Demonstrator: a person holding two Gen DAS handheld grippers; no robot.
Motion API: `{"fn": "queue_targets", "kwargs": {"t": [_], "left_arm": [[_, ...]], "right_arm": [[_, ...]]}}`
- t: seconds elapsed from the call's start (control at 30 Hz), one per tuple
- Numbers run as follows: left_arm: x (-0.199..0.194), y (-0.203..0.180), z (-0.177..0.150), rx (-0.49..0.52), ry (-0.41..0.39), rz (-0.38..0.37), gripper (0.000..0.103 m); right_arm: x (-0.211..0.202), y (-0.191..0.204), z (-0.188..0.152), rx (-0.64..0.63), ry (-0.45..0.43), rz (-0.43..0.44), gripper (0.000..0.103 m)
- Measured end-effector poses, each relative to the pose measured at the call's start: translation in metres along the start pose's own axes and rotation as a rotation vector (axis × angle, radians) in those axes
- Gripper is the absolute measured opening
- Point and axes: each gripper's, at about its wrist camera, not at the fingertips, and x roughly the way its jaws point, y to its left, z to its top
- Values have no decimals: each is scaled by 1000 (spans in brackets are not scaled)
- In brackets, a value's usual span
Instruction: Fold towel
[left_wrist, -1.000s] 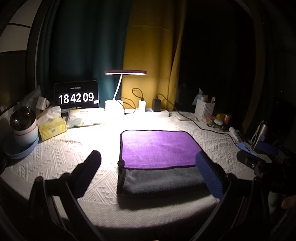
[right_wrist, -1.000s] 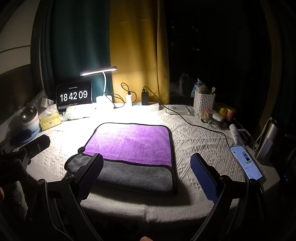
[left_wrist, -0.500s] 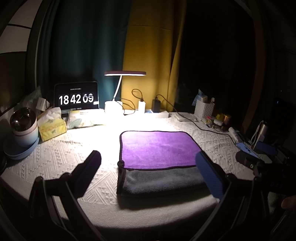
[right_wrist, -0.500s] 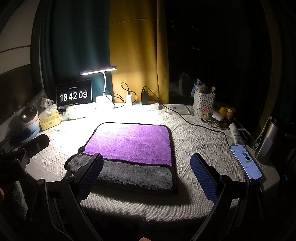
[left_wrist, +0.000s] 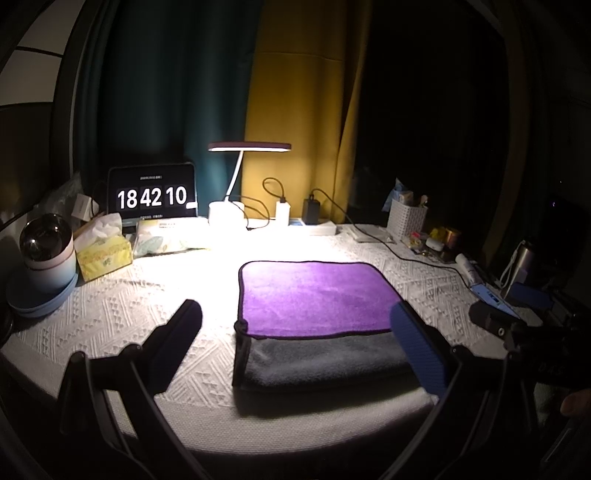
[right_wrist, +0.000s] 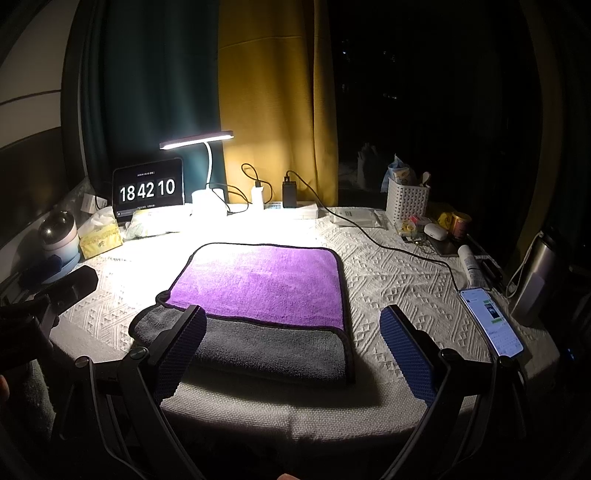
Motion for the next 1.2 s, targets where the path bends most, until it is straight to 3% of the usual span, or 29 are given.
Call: {"fn": "queue_targets", "kwargs": {"t": [0.63,1.2], "left_arm": [[19,8,-10,-10,48,-12,102],[78,31,-32,-62,192,-3,100]], "right_arm": [[21,-1,-8,2,60,11,96],[76,-15,-20,21,191,11,85]]}}
